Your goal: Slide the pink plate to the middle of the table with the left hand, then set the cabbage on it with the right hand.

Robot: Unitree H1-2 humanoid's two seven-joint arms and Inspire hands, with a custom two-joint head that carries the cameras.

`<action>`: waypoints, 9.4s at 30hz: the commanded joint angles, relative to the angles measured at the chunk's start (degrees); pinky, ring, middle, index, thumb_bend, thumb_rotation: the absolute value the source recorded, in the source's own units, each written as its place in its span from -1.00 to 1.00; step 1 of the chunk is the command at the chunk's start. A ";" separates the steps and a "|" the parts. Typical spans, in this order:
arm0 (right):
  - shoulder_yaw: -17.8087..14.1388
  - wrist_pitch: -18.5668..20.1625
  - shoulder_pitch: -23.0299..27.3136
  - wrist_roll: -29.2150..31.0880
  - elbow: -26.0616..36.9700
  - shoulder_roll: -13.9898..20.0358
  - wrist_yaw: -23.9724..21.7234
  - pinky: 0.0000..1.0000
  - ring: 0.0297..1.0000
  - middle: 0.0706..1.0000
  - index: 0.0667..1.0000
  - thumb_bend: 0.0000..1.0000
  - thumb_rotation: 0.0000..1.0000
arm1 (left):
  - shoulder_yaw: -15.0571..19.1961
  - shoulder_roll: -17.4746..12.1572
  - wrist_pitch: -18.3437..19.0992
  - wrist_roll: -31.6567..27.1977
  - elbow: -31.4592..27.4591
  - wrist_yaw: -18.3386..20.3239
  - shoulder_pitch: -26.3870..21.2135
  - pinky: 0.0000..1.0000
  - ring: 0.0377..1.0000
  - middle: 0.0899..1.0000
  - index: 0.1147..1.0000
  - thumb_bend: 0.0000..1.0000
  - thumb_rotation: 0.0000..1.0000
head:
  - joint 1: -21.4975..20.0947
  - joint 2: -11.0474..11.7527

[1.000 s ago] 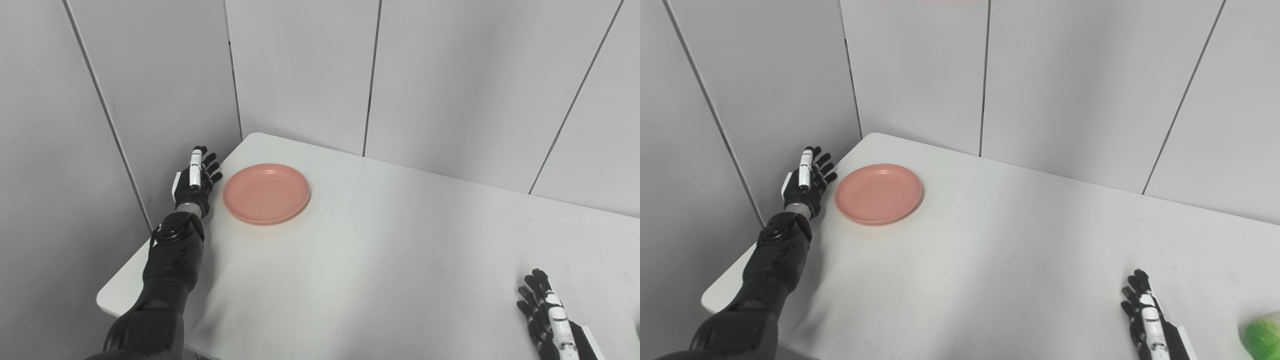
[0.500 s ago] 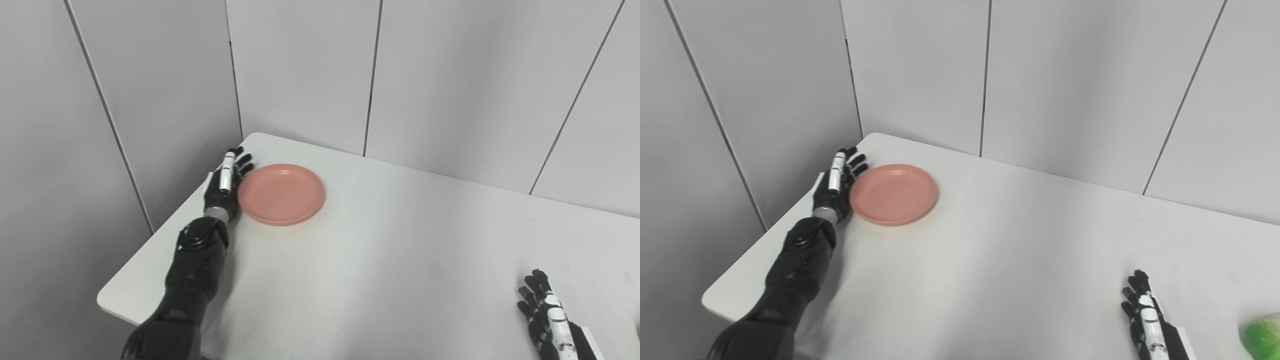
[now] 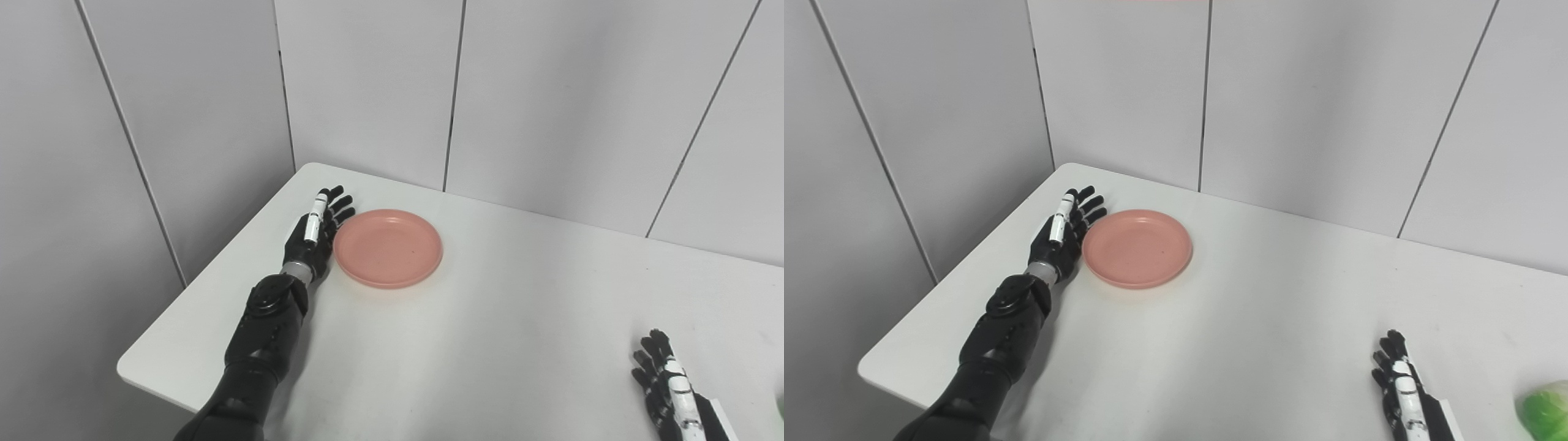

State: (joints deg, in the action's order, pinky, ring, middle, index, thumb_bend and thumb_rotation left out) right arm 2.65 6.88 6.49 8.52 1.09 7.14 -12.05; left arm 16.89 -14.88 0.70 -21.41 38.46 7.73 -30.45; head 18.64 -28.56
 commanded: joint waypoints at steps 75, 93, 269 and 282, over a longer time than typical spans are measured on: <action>-0.74 -5.79 9.17 -29.95 9.94 1.47 14.64 0.60 0.68 0.72 0.77 0.66 0.46 | -8.43 10.13 3.20 -4.18 3.91 17.28 8.24 0.67 0.67 0.68 0.66 -0.20 0.87 | -37.62 0.48; -11.10 2.71 10.99 -39.24 22.52 13.75 12.36 0.63 0.78 0.83 0.88 1.00 0.18 | -5.32 6.23 -1.83 -4.83 18.67 23.05 3.29 0.52 0.58 0.58 0.57 -0.18 0.83 | -43.88 -0.04; 14.60 7.43 29.61 -29.62 -7.90 5.64 -0.22 -0.18 -0.17 -0.19 -0.06 0.06 -1.00 | -13.90 17.20 14.12 -1.09 -18.87 4.84 15.13 0.83 0.82 0.82 0.81 -0.33 1.00 | -19.12 -5.63; 16.81 1.18 29.68 -31.81 -15.61 1.70 1.03 -0.21 -0.16 -0.16 -0.08 0.06 -1.00 | -14.35 17.63 14.10 -0.22 -18.88 4.14 14.76 0.80 0.81 0.80 0.78 -0.31 1.00 | -19.45 -7.12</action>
State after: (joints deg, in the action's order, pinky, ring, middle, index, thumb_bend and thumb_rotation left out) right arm 19.55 11.65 33.36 -23.04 -15.74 9.46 -12.46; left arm 3.09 2.49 9.37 -23.47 16.76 14.47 -18.22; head -0.79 -35.68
